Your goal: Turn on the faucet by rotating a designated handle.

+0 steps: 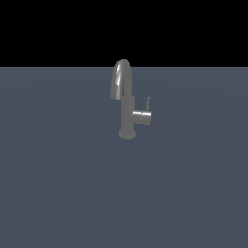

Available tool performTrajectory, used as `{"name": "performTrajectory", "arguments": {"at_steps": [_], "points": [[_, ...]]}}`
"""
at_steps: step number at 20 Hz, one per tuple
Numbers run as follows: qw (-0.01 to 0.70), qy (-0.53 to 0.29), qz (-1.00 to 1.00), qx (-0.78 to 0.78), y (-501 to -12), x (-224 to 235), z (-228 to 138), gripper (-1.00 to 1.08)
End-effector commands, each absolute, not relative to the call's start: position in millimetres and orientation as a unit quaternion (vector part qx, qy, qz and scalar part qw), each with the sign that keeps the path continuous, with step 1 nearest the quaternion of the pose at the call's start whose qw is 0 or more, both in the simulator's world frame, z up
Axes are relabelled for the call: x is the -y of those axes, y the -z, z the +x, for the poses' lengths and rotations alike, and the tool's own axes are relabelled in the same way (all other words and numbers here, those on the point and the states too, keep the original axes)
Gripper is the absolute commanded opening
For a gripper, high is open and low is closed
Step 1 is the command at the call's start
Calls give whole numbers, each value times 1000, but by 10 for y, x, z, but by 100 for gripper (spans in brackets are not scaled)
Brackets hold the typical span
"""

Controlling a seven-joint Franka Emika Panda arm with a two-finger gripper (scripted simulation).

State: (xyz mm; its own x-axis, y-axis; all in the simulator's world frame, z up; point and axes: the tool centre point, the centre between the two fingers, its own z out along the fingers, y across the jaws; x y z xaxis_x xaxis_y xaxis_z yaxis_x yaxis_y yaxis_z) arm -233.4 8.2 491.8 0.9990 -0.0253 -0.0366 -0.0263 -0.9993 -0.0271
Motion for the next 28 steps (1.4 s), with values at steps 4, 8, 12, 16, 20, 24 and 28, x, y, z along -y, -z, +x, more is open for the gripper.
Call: {"name": "performTrajectory", "arguments": {"at_steps": [4,8,12,16,20,24,28], "points": [[46,-44,-997,-47,-4886,-79,-2071,-100],[77,-68,-992,-78,-4846,-64,-1830,-100],[108,-93,-984,-110,-4791,-34,-1584,-100],[140,-117,-973,-143,-4721,9,-1336,-100],[172,-143,-959,-176,-4634,65,-1090,-100],[205,-168,-941,-209,-4528,133,-848,-100],[238,-193,-921,-242,-4402,213,-611,-100]]}}
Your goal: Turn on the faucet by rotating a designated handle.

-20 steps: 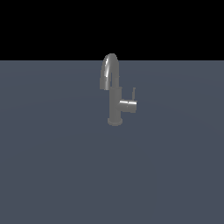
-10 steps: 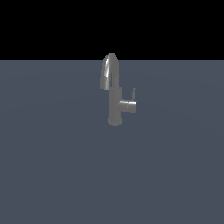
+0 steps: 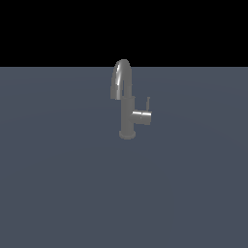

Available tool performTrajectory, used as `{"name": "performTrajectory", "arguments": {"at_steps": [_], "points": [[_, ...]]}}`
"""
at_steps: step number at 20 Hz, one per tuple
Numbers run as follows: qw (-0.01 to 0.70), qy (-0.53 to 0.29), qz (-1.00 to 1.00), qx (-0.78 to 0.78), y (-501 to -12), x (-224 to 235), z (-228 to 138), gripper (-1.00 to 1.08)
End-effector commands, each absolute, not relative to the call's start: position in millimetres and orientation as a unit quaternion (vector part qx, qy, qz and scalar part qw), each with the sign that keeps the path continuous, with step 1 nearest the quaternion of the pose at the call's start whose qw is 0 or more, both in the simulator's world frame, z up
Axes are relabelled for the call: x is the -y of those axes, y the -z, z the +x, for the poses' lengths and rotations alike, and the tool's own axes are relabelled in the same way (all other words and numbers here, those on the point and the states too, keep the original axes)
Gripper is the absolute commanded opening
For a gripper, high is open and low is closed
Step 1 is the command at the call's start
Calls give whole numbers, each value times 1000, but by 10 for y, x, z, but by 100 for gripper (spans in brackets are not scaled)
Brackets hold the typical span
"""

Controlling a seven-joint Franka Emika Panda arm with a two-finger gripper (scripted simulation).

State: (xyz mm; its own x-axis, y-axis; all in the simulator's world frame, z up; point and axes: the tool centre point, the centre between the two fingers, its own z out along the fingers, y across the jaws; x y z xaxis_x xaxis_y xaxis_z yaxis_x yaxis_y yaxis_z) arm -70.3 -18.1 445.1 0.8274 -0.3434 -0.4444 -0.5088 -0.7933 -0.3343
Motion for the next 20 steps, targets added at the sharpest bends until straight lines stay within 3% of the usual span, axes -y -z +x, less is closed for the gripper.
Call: {"name": "performTrajectory", "arguments": {"at_steps": [1,20], "points": [[246,-200,-915,-250,-4367,235,-553,-100],[410,-324,-747,-411,-3370,734,431,-100]]}}
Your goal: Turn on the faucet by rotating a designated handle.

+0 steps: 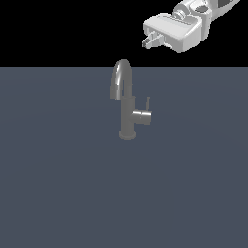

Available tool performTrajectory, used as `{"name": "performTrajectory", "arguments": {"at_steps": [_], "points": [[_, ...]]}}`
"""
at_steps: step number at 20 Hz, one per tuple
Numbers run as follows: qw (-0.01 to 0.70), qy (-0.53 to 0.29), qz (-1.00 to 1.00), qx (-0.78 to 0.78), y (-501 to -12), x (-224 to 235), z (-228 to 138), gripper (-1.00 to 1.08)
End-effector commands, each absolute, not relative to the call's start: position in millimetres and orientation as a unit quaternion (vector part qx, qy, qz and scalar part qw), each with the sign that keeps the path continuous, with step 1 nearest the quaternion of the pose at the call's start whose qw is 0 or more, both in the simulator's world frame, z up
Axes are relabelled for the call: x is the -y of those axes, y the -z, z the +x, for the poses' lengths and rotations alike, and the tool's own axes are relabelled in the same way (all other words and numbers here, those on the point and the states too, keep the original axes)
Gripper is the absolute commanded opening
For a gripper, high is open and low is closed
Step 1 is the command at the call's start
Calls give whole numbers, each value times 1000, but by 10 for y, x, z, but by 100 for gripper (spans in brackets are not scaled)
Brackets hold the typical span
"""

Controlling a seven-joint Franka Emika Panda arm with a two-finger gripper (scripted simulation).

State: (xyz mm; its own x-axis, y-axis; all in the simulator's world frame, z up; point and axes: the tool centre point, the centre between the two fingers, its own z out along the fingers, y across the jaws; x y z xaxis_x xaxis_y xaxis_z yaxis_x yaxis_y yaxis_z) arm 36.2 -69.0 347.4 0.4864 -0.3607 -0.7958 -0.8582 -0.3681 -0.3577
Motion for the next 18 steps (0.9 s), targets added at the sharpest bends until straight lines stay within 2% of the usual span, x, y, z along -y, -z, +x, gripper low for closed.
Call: {"name": "performTrajectory", "arguments": {"at_steps": [1,10,18], "points": [[419,-330,-735,-419,-3297,761,473,-100],[493,-386,-604,-493,-2544,967,775,-100],[537,-419,-497,-538,-1943,1025,885,-100]]}}
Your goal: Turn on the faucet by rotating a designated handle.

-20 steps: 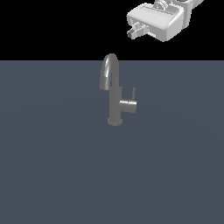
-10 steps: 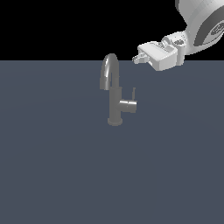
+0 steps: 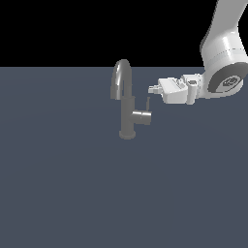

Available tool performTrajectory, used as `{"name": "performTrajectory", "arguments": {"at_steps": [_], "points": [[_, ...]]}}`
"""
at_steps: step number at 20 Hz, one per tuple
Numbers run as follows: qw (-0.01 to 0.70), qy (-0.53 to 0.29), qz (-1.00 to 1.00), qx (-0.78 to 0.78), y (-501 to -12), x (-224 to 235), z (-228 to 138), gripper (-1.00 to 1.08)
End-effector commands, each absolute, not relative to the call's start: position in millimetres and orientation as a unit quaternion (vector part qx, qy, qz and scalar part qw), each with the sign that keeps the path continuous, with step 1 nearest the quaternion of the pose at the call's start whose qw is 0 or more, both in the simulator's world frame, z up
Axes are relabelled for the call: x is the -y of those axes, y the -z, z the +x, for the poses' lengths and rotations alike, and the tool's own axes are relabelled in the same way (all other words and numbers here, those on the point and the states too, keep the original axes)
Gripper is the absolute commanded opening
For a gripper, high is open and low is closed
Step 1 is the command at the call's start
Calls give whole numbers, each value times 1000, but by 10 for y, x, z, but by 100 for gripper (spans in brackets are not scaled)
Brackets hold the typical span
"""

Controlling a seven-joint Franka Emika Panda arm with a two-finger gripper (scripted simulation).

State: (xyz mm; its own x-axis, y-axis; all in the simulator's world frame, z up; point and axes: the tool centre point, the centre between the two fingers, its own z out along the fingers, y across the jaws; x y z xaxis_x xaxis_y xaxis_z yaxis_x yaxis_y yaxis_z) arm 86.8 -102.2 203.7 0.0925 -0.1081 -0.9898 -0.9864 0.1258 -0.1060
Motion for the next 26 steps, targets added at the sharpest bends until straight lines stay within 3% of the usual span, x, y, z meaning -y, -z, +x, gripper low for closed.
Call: {"name": "performTrajectory", "arguments": {"at_steps": [1,10,26], "points": [[541,-422,-487,-541,-1887,1025,891,-100],[558,-435,-434,-558,-1600,1005,911,-100],[558,-434,-435,-558,-1641,955,742,-100]]}}
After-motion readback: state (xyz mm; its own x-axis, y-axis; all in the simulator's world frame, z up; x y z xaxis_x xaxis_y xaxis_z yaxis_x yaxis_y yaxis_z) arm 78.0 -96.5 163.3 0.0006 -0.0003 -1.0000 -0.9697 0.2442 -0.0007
